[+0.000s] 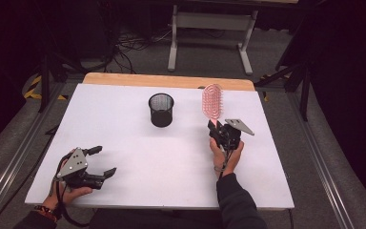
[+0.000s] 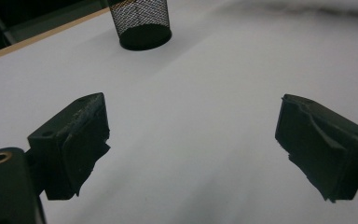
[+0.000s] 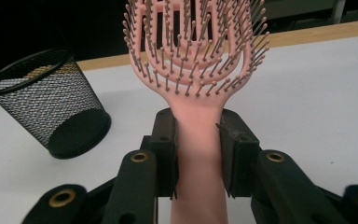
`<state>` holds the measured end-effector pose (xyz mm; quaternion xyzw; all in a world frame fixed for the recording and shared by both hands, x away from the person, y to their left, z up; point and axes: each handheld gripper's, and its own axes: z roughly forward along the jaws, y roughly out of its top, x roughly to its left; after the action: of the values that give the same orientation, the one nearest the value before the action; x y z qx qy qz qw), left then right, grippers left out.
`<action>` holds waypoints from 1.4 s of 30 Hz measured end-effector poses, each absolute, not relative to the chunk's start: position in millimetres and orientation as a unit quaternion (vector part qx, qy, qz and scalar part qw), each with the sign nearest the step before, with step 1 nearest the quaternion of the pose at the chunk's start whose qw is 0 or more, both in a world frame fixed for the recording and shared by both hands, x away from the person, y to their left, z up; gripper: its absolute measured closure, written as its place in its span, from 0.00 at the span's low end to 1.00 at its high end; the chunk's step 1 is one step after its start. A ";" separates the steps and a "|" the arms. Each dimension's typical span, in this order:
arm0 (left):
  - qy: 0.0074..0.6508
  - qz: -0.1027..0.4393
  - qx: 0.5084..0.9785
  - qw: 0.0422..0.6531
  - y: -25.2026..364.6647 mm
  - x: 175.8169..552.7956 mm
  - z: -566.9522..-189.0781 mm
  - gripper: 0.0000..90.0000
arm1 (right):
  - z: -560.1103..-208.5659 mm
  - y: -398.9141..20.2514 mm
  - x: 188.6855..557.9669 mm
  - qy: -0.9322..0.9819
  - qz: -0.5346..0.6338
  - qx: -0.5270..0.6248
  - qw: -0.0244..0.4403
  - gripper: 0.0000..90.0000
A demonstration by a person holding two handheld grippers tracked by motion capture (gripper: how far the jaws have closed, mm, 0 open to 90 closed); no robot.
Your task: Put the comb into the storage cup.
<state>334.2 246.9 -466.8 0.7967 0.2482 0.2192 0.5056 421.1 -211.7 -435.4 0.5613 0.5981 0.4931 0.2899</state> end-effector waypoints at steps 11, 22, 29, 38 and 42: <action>0.250 0.225 0.790 0.513 242.7 340.6 -460.9 0.12 | -420.0 -223.9 404.2 0.593 0.528 0.525 0.307 0.78; 0.252 0.223 0.780 0.528 240.7 349.6 -450.1 0.14 | -403.6 -229.4 391.5 0.585 0.552 0.500 0.321 0.78; 0.238 0.238 0.775 0.535 222.1 355.8 -432.8 0.14 | -395.8 -229.0 380.0 0.585 0.562 0.481 0.333 0.78; 0.234 0.242 0.769 0.543 193.5 365.7 -414.2 0.15 | -389.3 -218.3 367.4 0.588 0.583 0.452 0.333 0.78; 0.230 0.236 0.767 0.550 185.4 369.8 -410.9 0.15 | -387.7 -213.5 364.9 0.592 0.592 0.441 0.325 0.78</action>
<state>369.8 185.4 -410.9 0.7674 0.2301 0.2361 0.5499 364.9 -213.5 -387.7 0.4406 0.5915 0.5920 0.3248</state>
